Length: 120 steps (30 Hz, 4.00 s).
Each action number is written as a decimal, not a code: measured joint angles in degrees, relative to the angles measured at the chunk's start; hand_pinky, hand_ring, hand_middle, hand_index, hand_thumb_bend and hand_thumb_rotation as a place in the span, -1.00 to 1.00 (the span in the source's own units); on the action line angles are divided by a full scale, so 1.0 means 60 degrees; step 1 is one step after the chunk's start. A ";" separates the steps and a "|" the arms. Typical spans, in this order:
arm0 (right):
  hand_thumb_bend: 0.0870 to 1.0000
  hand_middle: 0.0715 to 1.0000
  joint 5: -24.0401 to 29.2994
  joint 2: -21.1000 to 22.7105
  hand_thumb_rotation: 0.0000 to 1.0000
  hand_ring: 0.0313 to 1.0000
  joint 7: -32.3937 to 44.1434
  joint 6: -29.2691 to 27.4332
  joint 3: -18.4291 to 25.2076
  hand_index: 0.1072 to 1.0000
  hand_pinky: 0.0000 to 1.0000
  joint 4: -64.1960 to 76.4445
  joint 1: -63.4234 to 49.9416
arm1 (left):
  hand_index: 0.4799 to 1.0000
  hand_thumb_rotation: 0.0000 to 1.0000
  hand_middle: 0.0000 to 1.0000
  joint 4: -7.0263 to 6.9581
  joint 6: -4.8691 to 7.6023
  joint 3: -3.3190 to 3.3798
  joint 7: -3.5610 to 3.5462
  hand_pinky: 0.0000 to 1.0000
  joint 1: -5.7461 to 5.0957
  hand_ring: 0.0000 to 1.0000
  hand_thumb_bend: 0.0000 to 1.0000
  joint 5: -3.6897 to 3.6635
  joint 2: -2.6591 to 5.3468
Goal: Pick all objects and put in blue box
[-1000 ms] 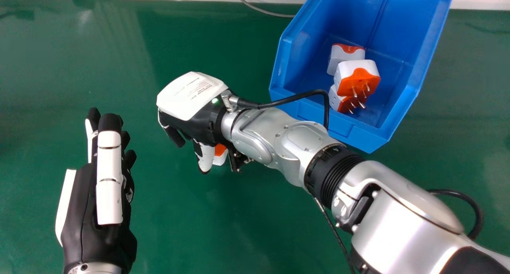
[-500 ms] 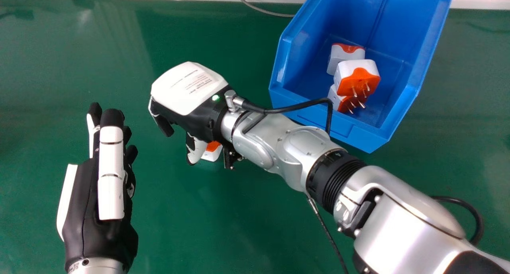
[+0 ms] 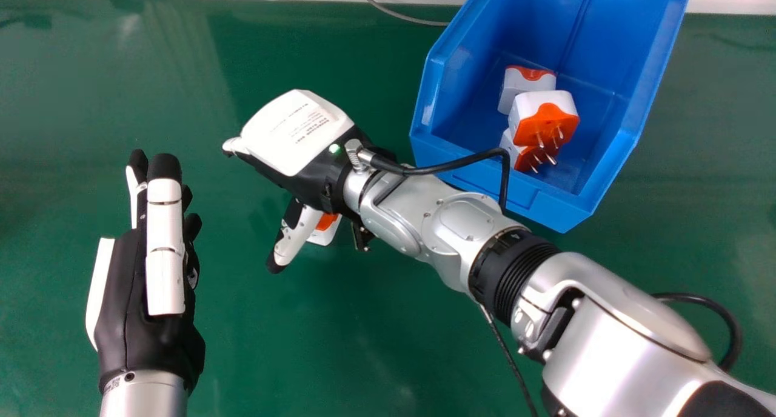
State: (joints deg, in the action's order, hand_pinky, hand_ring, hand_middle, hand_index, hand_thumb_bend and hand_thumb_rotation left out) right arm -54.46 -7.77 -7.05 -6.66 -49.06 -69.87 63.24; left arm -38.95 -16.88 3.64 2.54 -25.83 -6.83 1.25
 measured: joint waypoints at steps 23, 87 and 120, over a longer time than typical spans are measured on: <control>0.65 0.76 0.0408 0.0173 -0.04 0.67 0.1320 0.1014 0.0335 0.73 0.45 0.0618 -0.0725 | 1.00 0.96 1.00 -0.1283 -0.0070 -0.0979 0.0215 1.00 -0.1279 1.00 0.25 0.0222 0.0108; -0.08 -0.07 0.2192 0.0919 -1.00 -0.23 0.1163 0.1059 0.1883 -0.05 -0.38 0.3527 -0.2630 | 1.00 0.99 0.99 0.0350 -0.0235 0.0618 -0.0186 1.00 0.0384 1.00 0.14 -0.0305 -0.0224; -0.11 -0.15 0.1813 0.3483 -1.00 -0.35 0.2737 0.3098 0.4148 0.01 -0.61 1.3259 -0.6563 | 1.00 1.00 1.00 0.3350 0.0370 0.1887 -0.0880 1.00 0.2369 1.00 0.04 -0.0545 -0.1073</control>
State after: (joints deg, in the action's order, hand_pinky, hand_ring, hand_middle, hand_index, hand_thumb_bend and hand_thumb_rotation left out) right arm -43.59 13.12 9.37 11.92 -24.18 9.69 23.86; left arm -18.85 -14.66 14.96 -2.74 -11.62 -10.10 -5.19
